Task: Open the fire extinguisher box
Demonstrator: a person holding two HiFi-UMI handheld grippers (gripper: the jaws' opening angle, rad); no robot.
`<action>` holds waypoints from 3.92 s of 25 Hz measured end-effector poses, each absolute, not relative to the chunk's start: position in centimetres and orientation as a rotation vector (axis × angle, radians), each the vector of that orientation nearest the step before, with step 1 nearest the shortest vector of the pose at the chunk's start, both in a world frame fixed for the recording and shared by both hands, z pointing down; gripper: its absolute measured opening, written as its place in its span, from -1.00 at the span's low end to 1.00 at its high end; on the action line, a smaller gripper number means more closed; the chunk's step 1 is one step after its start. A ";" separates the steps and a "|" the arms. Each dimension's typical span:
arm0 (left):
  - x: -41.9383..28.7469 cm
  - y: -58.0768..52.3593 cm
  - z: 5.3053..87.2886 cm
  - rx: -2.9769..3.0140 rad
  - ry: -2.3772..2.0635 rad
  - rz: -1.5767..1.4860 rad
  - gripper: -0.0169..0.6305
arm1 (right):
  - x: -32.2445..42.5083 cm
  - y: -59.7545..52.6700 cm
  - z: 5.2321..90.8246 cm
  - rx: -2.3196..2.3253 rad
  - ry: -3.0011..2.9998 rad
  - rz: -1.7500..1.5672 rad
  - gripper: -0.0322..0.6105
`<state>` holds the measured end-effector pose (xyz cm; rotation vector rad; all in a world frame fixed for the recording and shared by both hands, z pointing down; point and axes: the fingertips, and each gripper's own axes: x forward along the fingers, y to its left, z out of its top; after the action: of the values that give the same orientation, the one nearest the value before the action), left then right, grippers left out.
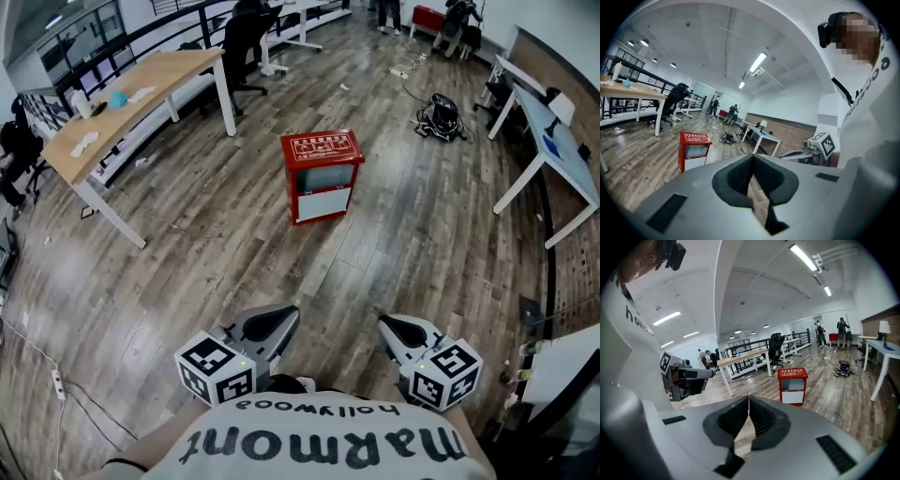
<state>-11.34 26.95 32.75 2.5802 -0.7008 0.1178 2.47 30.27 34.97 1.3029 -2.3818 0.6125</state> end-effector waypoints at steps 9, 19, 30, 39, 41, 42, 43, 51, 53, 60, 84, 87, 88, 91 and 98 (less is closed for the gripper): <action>-12.3 23.6 32.6 2.577 -0.718 0.089 -0.93 | 2.4 27.9 34.8 1.325 -2.355 0.570 -0.87; -11.8 19.2 32.8 2.555 -0.812 0.052 -0.93 | 3.2 24.2 35.1 1.278 -2.377 0.574 -0.87; -10.0 11.8 33.3 2.468 -0.950 0.010 -0.93 | 8.9 13.1 33.6 1.298 -2.546 0.870 -0.87; -6.9 5.5 33.5 2.437 -0.999 0.034 -0.93 | 10.2 6.7 35.7 1.074 -2.424 0.565 -0.87; -6.1 4.4 33.6 2.430 -1.002 0.044 -0.93 | 10.8 5.6 36.0 1.060 -2.424 0.576 -0.87; -5.8 3.8 33.7 2.427 -1.002 0.049 -0.93 | 11.1 5.0 36.0 1.057 -2.426 0.585 -0.87; -5.4 3.2 33.7 2.424 -1.003 0.054 -0.93 | 11.4 4.3 36.1 1.054 -2.427 0.591 -0.87; -1.7 -2.2 34.0 2.423 -1.001 0.058 -0.93 | 15.3 -0.4 36.7 1.055 -2.414 0.596 -0.87; -0.7 -3.6 34.0 2.427 -1.003 0.054 -0.93 | 16.5 -1.6 36.8 1.061 -2.411 0.593 -0.87; 1.5 -6.2 35.2 2.433 -1.018 0.055 -0.93 | 19.8 -5.3 36.9 1.092 -2.422 0.553 -0.87; 1.2 -23.8 42.4 2.520 -0.869 -0.045 -0.92 | 17.2 -22.5 42.2 1.152 -2.550 0.914 -0.87; 1.0 -26.7 45.5 2.470 -0.862 -0.025 -0.92 | 16.4 -26.3 45.9 1.094 -2.519 1.029 -0.87; 1.1 -27.5 46.7 2.454 -0.855 -0.004 -0.92 | 16.3 -27.4 47.5 1.079 -2.495 1.063 -0.87; 1.7 -29.9 50.6 2.419 -0.810 0.068 -0.92 | 16.0 -30.3 51.9 1.044 -2.446 1.171 -0.86; 3.0 -35.2 60.2 2.175 -0.691 0.107 -0.92 | 15.2 -37.5 60.9 1.074 -2.348 1.410 -0.52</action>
<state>2.97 -35.23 60.24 2.1753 -0.6911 0.1068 15.25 -37.51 60.93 1.0739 -2.3480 1.4102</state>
